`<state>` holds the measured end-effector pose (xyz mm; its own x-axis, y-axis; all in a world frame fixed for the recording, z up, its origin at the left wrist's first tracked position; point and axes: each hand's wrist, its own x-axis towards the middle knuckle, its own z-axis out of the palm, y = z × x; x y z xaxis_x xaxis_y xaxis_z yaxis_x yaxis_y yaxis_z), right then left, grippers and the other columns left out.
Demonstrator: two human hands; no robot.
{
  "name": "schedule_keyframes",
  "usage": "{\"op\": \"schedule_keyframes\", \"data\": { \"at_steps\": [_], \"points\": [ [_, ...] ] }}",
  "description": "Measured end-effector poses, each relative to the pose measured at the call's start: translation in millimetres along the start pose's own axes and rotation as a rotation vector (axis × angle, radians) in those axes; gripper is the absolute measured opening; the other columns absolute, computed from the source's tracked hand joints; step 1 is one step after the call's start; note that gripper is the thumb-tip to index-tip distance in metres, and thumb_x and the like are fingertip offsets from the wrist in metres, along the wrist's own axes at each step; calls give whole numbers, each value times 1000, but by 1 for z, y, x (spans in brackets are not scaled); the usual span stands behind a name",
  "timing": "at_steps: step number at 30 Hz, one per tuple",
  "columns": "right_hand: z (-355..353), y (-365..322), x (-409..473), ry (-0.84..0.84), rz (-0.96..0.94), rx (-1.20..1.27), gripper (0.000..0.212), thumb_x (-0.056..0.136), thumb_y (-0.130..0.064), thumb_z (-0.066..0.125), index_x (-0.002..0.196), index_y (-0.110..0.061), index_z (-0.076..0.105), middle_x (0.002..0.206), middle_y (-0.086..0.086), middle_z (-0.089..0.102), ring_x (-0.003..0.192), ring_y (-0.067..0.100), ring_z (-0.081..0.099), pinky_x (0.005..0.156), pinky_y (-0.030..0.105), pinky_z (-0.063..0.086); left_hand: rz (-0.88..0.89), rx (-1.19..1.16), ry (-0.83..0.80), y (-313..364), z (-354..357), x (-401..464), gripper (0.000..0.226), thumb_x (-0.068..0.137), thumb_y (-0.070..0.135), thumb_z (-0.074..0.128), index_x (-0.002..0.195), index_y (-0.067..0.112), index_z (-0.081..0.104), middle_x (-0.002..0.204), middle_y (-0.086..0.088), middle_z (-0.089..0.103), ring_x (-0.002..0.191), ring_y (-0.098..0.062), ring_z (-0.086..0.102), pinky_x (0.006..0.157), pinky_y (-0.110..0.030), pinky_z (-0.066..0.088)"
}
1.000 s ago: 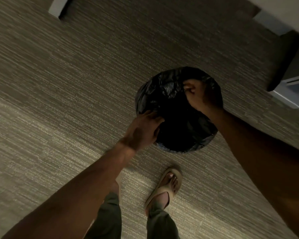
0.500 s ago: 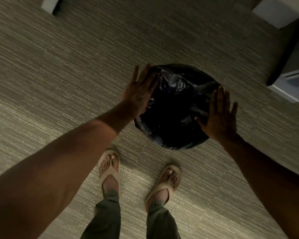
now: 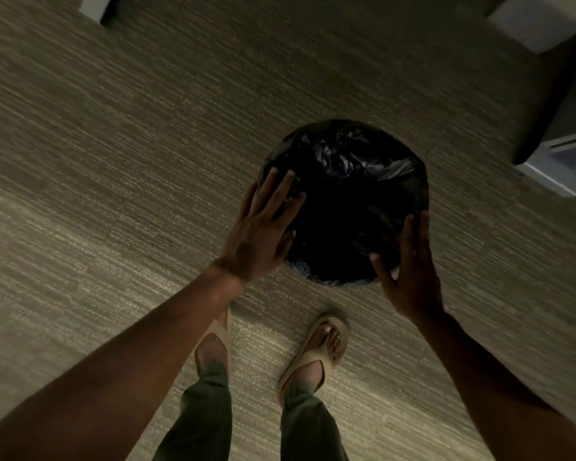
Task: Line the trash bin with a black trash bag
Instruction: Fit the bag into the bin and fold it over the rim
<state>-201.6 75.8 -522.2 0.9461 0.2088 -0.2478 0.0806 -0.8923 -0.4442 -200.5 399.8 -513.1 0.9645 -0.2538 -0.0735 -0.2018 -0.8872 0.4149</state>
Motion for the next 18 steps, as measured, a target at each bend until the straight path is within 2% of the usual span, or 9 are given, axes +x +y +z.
{"op": "schedule_keyframes", "data": {
  "at_steps": [2, 3, 6, 8, 11, 12, 14, 16, 18],
  "points": [
    [-1, -6, -1, 100, 74, 101, 92, 101, -52, 56, 167, -19, 1, 176, 11, -5, 162, 27, 8, 113, 45, 41, -52, -72, 155, 3, 0, -5, 65, 102, 37, 56, 160, 18, 35, 171, -19, 22, 159, -38, 16, 125, -56, 24],
    [-1, -11, -2, 147, 153, 141, 87, 103, -49, 56, 167, -19, 6, 174, 14, 6, 159, 29, 19, 109, 43, 43, -153, -140, 217, 8, 0, -9, 65, 101, 39, 57, 159, 16, 37, 168, -20, 27, 157, -38, 24, 123, -52, 29],
    [-3, -25, -5, 251, 472, 315, 66, 106, -43, 54, 162, -15, 32, 153, 19, 47, 129, 34, 59, 89, 36, 57, -700, -469, 247, 30, 0, -23, 67, 98, 41, 63, 154, 11, 44, 153, -22, 48, 139, -35, 49, 113, -44, 44],
    [-4, -31, -5, 257, 641, 470, 49, 106, -34, 53, 151, -17, 52, 140, 14, 63, 118, 32, 67, 84, 34, 57, -1007, -721, 161, 40, 3, -28, 54, 95, 33, 70, 141, 8, 58, 132, -19, 67, 121, -31, 64, 101, -42, 54],
    [-4, -39, -3, 172, 713, 693, 37, 102, -18, 53, 136, -20, 68, 125, 8, 74, 113, 30, 71, 86, 41, 61, -1083, -797, 79, 42, 11, -31, 27, 90, 20, 73, 115, 8, 71, 104, -13, 79, 93, -22, 73, 74, -11, 53],
    [-4, -41, -2, 161, 723, 717, 36, 101, -15, 54, 133, -19, 70, 122, 8, 74, 112, 30, 71, 86, 43, 62, -1080, -777, 66, 40, 11, -31, 27, 89, 19, 75, 114, 9, 73, 102, -11, 80, 91, -22, 73, 72, -10, 51],
    [-2, -42, 2, 168, 774, 766, 34, 100, -10, 57, 131, -16, 70, 118, 10, 74, 111, 31, 71, 90, 49, 62, -1084, -799, 56, 33, 12, -28, 28, 86, 20, 79, 112, 10, 75, 104, -14, 80, 97, -30, 75, 84, -31, 60],
    [-1, -41, 5, 165, 823, 827, 31, 100, -9, 60, 128, -14, 70, 115, 11, 73, 108, 33, 71, 88, 48, 63, -1097, -885, 65, 25, 10, -25, 19, 84, 15, 80, 101, 10, 73, 102, -19, 79, 95, -38, 75, 84, -51, 62],
    [-1, -45, 7, 155, 835, 847, 31, 100, -9, 61, 130, -12, 68, 118, 12, 73, 109, 33, 71, 79, 37, 61, -1103, -920, 104, 18, 6, -25, 13, 83, 12, 79, 89, 18, 70, 97, -18, 78, 90, -39, 76, 80, -55, 62]
  ]
}}
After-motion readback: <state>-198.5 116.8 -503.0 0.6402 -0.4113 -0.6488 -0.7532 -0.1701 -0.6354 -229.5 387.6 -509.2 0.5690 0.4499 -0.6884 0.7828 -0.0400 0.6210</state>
